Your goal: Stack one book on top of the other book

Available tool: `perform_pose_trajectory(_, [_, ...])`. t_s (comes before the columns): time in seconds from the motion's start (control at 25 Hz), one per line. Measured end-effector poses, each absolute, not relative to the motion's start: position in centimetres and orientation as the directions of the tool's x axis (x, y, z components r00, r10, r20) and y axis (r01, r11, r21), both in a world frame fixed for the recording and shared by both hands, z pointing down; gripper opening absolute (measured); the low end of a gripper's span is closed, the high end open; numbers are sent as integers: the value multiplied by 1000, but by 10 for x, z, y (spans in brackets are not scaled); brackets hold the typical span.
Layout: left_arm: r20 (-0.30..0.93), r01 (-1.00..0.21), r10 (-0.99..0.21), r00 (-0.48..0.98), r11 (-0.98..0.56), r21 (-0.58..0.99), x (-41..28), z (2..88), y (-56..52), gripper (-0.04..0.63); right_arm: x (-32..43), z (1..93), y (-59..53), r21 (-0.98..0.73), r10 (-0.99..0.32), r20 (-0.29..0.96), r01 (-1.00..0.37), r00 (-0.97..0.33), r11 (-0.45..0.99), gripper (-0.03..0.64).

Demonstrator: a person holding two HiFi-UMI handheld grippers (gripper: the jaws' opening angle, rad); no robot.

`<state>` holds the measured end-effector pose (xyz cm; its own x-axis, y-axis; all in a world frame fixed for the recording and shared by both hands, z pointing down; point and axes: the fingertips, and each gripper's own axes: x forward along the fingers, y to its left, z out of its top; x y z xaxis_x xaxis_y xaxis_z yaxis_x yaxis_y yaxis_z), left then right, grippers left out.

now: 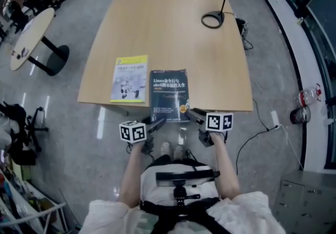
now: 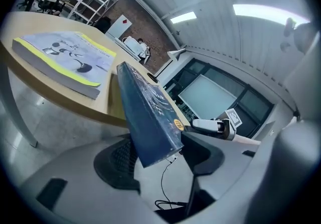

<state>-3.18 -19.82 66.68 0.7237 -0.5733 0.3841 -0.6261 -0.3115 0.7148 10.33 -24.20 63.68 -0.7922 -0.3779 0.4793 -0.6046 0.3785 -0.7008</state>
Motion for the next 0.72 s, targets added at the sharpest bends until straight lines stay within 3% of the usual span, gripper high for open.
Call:
perform_pose_trajectory(0.08, [383,-624,-572,725,-310,718,-30,668,-196,267,105,646,-238,-721,-355,491,-600,-796,347,267])
perform_pose_trajectory(0.16, [383,-624,-571,727,-313,716,-30,667,-197,265,103,652,-235,-735,-341,496,-596,-798,325,287])
perform_pose_trajectory(0.48, [387,-624,-568,727,-309,718,-32,671,-197,267,84,677,-230,-797,-254,500,-554,-828,239,285])
perform_pose_trajectory(0.72, [388,-620,-562,731,-306,723,-30,673,-195,267,57,683,-228,-869,-205,423,-459,-883,183,285])
